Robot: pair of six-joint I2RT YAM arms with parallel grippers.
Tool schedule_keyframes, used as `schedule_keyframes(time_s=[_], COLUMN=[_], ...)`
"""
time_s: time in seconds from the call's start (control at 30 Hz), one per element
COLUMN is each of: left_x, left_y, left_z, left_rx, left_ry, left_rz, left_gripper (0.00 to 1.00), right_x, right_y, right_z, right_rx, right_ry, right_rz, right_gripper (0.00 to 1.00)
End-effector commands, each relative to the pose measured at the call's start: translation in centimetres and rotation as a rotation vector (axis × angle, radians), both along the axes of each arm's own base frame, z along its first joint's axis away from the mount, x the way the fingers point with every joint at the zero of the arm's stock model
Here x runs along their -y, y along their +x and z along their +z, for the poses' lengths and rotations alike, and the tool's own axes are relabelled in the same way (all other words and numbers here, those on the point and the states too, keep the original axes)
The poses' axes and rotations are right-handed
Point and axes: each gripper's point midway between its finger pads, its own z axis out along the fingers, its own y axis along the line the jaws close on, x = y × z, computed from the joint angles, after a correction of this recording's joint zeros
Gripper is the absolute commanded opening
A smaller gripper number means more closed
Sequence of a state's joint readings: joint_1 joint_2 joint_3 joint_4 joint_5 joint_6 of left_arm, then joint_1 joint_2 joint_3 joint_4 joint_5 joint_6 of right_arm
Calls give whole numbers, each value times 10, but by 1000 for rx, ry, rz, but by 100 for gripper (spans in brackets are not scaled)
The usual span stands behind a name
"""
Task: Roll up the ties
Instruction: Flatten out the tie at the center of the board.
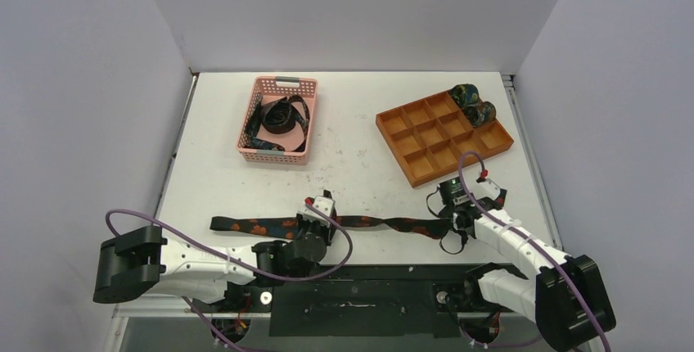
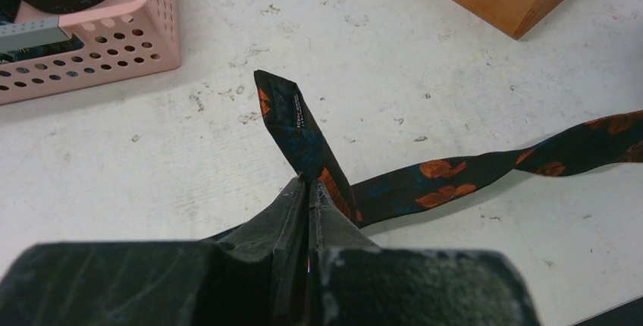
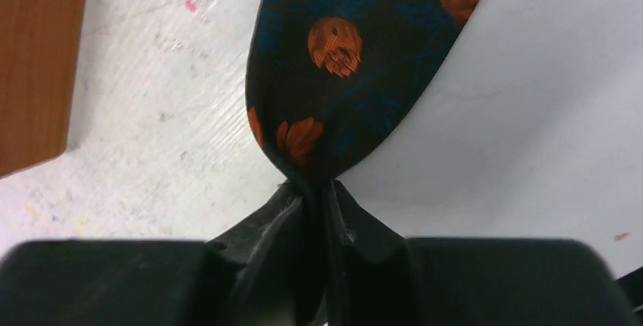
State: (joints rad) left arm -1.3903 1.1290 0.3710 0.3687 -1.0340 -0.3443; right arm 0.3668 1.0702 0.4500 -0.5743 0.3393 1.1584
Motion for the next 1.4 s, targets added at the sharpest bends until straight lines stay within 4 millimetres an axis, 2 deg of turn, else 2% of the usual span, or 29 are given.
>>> schedule_keyframes(time_s=[0.0,0.07,0.13,0.2,0.23,0.27,0.3,0.33,0.37,0.4,0.43,0.5,0.57,0.63,0.73,0.8,0.83,0.87,0.9,0.93,1.03,1.1,1.23,1.37], left_x=[2,-1,-2,-2,-1,-1,-1,0,0,1,2,3,2,1,-1,-4,-4,-4,-3,-2,0,2,3,4], left_y=[-2,-3,-4,-5,-6,-6,-7,-7,-7,-7,-8,-9,-9,-10,-9,-9,-8,-7,-6,-5,-2,-2,-4,-5], left_z=[7,10,12,13,12,11,8,6,3,1,-1,-4,-5,-5,-4,-4,-1,0,3,4,6,5,2,0], left_rx=[-15,-10,0,8,8,7,5,2,-1,-5,-12,-22,-26,-27,-27,-25,-23,-21,-19,-17,-13,-17,-27,-32], left_ry=[-109,-129,-140,-149,-149,-152,-150,-148,-143,-137,-133,-130,-129,-125,-116,-107,-112,-116,-118,-113,-98,-102,-109,-113], left_rz=[-6,-11,-18,-26,-30,-33,-36,-38,-36,-36,-37,-40,-40,-38,-34,-25,-21,-18,-19,-18,-12,-13,-23,-32], left_gripper=[0,0,0,0,0,0,0,0,0,0,0,0,0,0,0,0,0,0,0,0,0,0,0,0], right_x=[-14,-30,-43,-39,-36,-32,-29,-27,-22,-16,-11,-8,-4,0,3,9,10,13,18,18,-1,-11,-21,-21], right_y=[36,65,71,64,60,55,50,45,39,31,24,15,12,9,9,12,15,19,23,29,59,76,89,99], right_z=[44,101,149,169,168,161,147,133,117,100,88,84,94,100,114,116,104,107,96,97,110,107,82,65], right_rx=[207,484,695,815,847,859,842,811,760,706,669,678,739,761,719,604,472,420,296,253,258,206,69,16], right_ry=[28,78,88,75,72,78,97,132,149,159,166,188,223,236,187,90,8,-39,-126,-179,-250,-277,-358,-393], right_rz=[75,179,318,346,344,326,298,253,199,149,113,87,44,16,30,40,66,70,67,79,172,212,292,315], right_gripper=[6,5,5,5,5,11,46,72,85,93,96,98,91,90,93,95,94,94,94,93,96,97,99,90])
